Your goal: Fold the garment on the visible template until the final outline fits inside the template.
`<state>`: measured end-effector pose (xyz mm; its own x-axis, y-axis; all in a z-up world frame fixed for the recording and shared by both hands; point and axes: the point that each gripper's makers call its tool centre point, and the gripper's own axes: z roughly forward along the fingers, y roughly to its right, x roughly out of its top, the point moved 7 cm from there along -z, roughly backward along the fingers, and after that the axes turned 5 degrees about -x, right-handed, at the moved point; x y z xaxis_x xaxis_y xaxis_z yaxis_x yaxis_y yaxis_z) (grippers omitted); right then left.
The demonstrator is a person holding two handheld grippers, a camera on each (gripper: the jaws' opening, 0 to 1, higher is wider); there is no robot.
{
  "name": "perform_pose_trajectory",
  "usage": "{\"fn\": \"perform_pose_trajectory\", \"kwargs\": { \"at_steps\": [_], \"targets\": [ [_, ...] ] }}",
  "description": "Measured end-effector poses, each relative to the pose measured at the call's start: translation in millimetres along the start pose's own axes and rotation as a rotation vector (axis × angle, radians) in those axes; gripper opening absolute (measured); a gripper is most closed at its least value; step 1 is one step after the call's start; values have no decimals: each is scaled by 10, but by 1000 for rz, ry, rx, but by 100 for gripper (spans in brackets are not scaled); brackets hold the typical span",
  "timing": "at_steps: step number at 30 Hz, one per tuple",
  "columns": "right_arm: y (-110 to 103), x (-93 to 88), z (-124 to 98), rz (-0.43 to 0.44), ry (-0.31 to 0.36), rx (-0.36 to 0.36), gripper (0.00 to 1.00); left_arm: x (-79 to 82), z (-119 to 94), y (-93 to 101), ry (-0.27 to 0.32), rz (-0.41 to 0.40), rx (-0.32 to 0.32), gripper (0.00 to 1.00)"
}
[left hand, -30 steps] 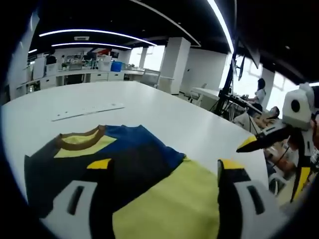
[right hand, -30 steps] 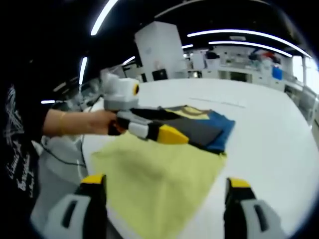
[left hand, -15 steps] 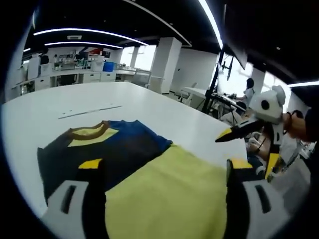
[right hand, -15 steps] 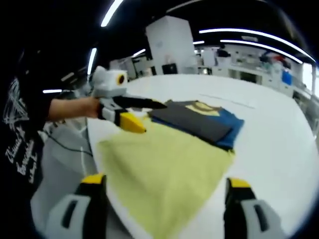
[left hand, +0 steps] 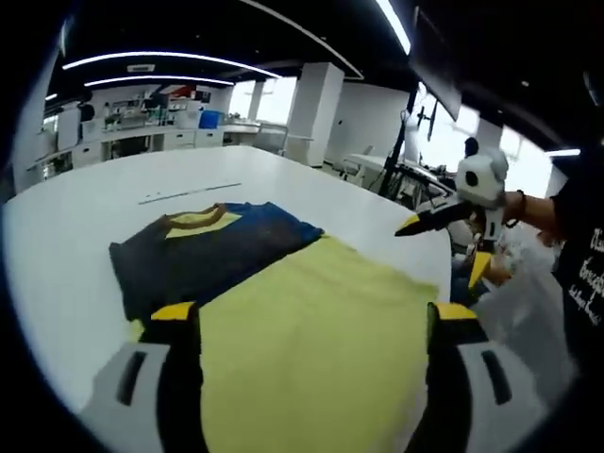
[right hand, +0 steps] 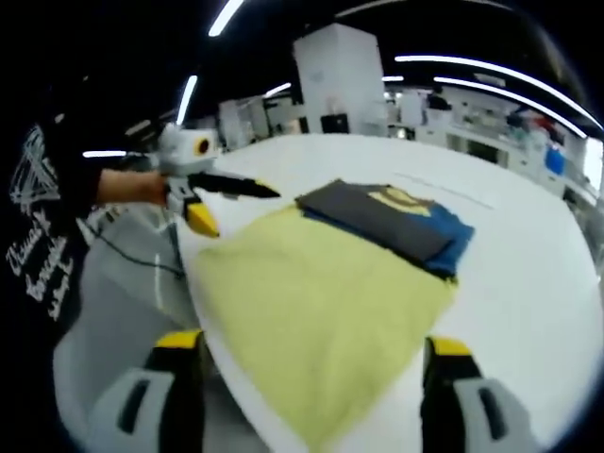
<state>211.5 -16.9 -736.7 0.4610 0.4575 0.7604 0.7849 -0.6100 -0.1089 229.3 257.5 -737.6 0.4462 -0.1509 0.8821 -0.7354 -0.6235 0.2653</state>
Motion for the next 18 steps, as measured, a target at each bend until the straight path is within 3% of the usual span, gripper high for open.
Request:
{"fn": "perform_pose_trajectory", "kwargs": {
  "at_steps": [6,10,14,18],
  "targets": [
    [-60,-58,9,-22,-20,10,93,-178,-222,120,-44,26,4,90],
    [-74,-93,16,-39,-32,11,91,-301,-342,136,-68,31,8,86],
    [-85,-138,24,-58,-51,15,86,-445,-431,163,-134,47,7,81],
    [-77,-209,42,-87,-75,12,82,-544,-495,138,-150,41,13,76]
  ]
}}
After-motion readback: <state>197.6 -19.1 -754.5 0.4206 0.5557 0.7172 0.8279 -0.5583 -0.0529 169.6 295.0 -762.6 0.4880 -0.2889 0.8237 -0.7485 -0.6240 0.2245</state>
